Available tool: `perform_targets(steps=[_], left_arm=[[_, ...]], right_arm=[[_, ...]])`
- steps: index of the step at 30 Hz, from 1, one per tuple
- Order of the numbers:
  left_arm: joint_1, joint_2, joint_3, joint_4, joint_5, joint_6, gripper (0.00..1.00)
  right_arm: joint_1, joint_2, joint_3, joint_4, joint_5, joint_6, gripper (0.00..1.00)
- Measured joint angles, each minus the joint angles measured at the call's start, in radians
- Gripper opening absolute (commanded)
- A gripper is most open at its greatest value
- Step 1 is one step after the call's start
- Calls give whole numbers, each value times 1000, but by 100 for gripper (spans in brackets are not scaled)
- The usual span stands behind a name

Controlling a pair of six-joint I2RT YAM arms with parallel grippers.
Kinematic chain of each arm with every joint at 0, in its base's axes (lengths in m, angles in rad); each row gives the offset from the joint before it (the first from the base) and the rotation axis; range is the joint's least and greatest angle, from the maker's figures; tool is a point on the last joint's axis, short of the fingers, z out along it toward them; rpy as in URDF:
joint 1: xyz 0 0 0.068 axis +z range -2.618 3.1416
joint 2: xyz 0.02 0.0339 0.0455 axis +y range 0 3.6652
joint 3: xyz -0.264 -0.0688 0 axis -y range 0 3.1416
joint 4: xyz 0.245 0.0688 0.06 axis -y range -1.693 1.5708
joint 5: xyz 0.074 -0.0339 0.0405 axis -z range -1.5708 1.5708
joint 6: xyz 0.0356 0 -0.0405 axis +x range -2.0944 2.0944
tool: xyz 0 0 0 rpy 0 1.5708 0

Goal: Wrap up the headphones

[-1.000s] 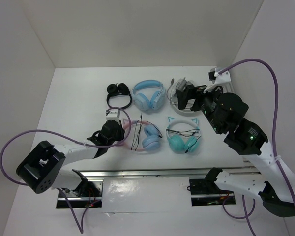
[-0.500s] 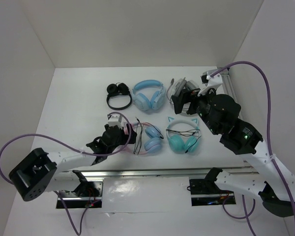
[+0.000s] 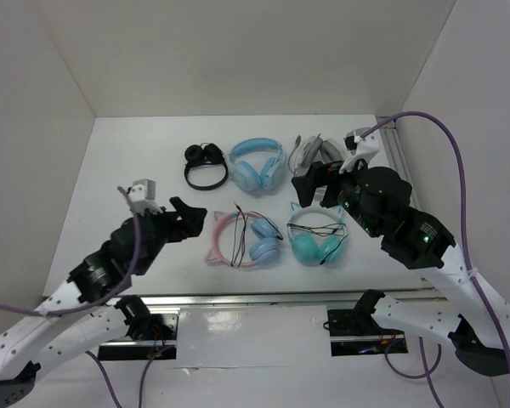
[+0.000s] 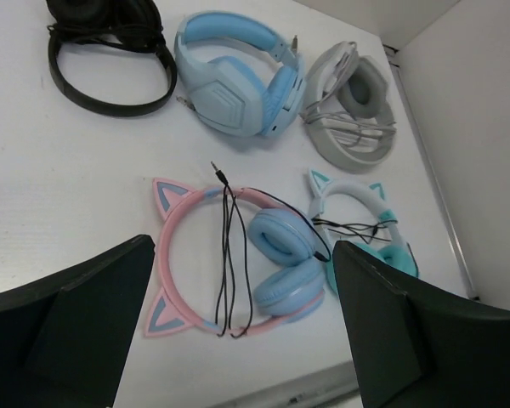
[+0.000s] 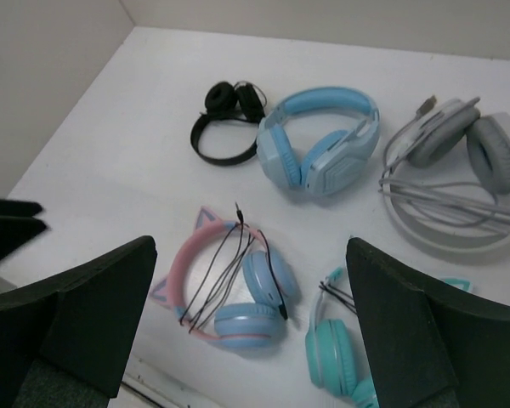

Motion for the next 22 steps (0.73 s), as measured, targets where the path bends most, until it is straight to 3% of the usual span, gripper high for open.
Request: perform_targets(steps=[4, 11, 16, 22], left_arm=[[0, -114, 170, -248, 25, 2, 99], [0, -361, 269, -552, 80, 9, 99], [0, -506, 279, -627, 100, 2, 99], [0, -529, 276, -669, 102, -5, 99]], right_arm=[[0, -57, -49, -82, -34, 33, 100], [0, -268, -60, -227, -54, 82, 100], [0, -430, -61, -297, -53, 117, 100], [-1, -458, -72, -401, -27, 140, 100]])
